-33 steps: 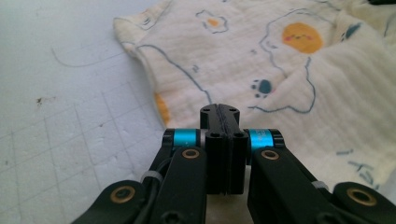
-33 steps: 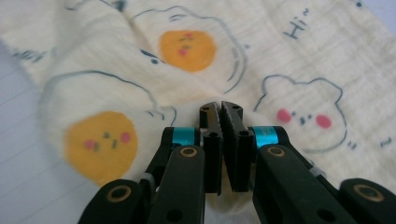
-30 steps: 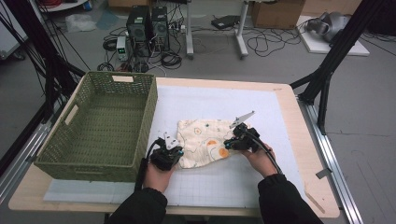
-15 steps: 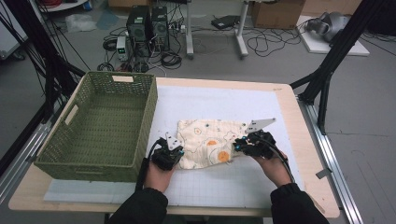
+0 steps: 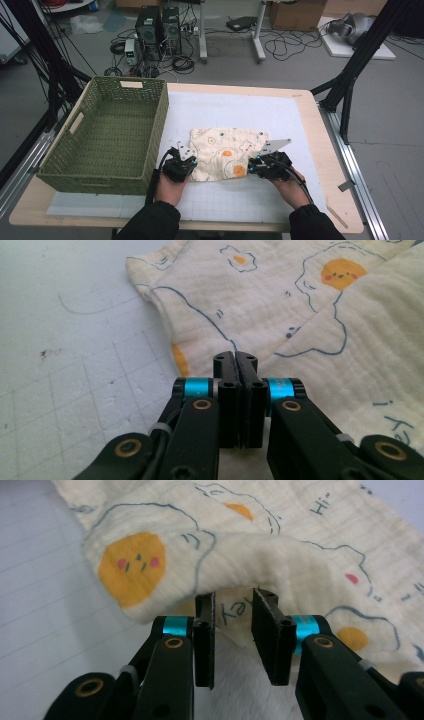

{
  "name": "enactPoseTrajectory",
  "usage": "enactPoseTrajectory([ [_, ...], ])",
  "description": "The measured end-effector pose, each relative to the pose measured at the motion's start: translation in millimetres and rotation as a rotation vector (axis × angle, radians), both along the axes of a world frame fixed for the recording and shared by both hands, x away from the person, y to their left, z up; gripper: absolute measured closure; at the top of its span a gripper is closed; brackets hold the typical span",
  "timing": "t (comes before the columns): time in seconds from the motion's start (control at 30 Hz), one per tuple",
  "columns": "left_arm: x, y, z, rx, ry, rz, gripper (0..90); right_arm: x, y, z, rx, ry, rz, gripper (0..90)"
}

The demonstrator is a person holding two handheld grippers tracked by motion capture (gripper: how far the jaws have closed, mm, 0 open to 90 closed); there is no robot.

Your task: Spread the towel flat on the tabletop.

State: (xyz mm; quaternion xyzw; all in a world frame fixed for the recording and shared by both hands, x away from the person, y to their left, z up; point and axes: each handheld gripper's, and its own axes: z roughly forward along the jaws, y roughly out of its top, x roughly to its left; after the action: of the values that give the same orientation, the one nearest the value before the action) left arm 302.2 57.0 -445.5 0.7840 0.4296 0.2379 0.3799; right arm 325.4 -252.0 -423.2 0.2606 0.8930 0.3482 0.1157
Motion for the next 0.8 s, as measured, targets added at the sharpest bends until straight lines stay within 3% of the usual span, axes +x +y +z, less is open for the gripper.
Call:
enactPoseTrajectory([
  [0.1, -5.4, 3.4, 4.5, -0.034, -0.018, -0.003, 81.8, 9.9, 7.6, -7.8, -0.007, 0.016, -0.006, 70.1],
  [0.17, -11.9, 5.3, 8.0, -0.064, -0.022, -0.025, 77.6, 15.3, 8.3, -9.6, 0.014, 0.019, -0.021, 70.1],
  [0.3, -18.6, 3.3, 6.2, -0.029, -0.006, -0.06, 74.8, 19.8, 9.1, -12.0, 0.019, 0.017, -0.04, 75.4],
  [0.4, -16.6, 0.8, -0.9, -0.007, 0.042, -0.09, 84.5, 19.5, 6.9, -9.7, 0.031, 0.025, -0.031, 83.5],
  [0.6, -19.1, 5.1, 2.5, -0.029, 0.038, -0.085, 89.0, 7.9, -9.2, 2.0, 0.043, 0.064, 0.001, 85.5],
  [0.67, -23.0, 6.5, 6.1, -0.034, 0.023, -0.089, 89.0, 2.8, -16.8, 6.5, 0.064, 0.102, 0.023, 85.5],
  [0.8, -32.5, 6.9, 14.5, -0.049, 0.011, -0.11, 89.0, -14.8, -29.1, 18.2, 0.029, 0.156, 0.091, 85.6],
])
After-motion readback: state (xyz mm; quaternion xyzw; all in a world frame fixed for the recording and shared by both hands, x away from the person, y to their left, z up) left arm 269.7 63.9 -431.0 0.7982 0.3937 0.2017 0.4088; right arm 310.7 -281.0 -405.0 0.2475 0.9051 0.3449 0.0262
